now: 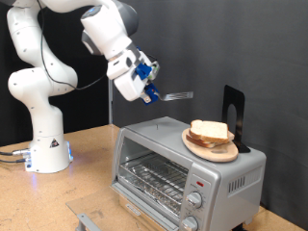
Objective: Make a piece of toast with the oven
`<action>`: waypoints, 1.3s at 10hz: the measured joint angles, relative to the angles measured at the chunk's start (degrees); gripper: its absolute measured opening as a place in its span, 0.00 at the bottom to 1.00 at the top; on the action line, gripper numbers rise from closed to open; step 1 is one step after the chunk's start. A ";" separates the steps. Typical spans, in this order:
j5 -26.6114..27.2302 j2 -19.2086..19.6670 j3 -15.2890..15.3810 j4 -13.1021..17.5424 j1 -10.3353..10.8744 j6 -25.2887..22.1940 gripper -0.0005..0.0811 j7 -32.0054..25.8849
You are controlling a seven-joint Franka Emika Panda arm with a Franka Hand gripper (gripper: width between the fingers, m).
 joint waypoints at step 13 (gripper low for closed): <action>-15.44 -1.15 -8.91 2.42 -11.85 -16.04 0.56 0.34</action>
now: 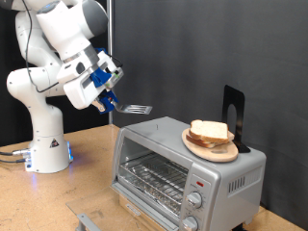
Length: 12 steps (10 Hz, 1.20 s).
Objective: Make a piece of toast with the oven
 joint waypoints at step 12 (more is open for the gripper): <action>-6.00 22.84 4.00 17.98 0.07 2.20 0.56 7.24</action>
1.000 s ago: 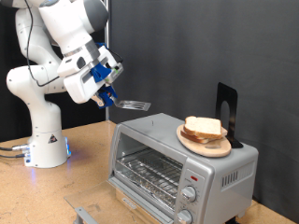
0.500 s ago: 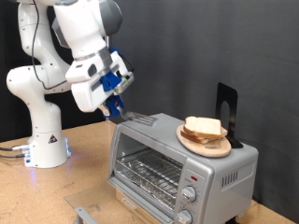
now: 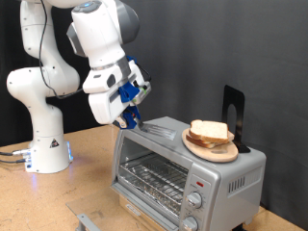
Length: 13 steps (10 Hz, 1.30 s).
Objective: Make a piece of toast with the oven
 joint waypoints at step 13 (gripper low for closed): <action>1.00 4.28 1.83 2.81 0.01 3.95 0.56 2.27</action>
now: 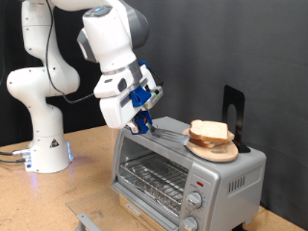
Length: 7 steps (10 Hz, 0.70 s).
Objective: Make a piece of toast with the oven
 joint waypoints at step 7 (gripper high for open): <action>1.25 -0.16 0.01 0.60 0.00 0.11 0.56 -1.05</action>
